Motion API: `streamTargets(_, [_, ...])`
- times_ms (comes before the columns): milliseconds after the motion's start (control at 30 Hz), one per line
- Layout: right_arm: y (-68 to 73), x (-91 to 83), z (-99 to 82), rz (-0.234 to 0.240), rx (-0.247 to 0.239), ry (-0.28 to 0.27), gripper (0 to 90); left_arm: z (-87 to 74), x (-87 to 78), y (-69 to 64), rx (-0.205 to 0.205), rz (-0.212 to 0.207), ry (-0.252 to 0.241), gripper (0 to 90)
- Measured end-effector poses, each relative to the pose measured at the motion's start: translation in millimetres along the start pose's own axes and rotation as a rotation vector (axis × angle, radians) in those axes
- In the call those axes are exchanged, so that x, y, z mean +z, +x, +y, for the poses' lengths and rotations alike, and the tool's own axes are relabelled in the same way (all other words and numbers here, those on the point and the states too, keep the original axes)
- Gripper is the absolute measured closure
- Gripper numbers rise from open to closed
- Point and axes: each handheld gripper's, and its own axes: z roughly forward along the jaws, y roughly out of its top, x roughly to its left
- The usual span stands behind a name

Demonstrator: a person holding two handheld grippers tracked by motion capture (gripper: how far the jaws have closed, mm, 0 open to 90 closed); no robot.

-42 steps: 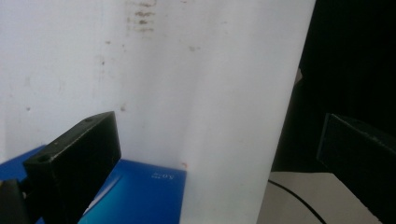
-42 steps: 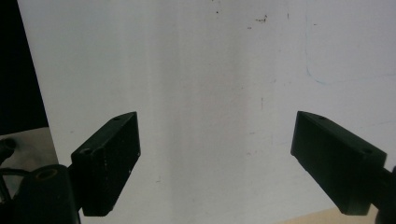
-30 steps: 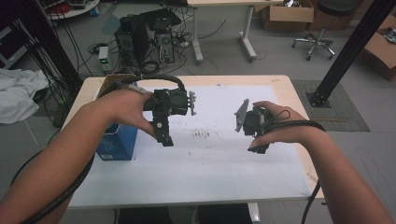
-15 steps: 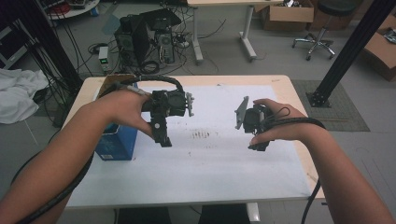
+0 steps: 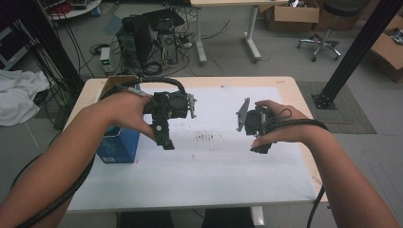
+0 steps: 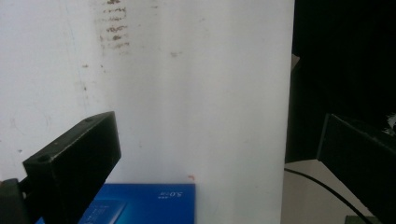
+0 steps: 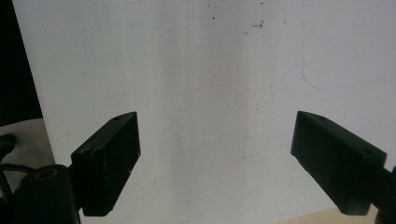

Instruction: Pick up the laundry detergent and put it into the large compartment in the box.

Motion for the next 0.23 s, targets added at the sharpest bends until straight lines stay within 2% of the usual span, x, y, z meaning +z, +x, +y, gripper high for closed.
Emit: streamTargets(233, [0.3, -0.1, 1.3, -0.001, -0.002, -0.003, 15.7, 0.5, 1.0, -0.7, 0.003, -0.004, 0.005, 0.1])
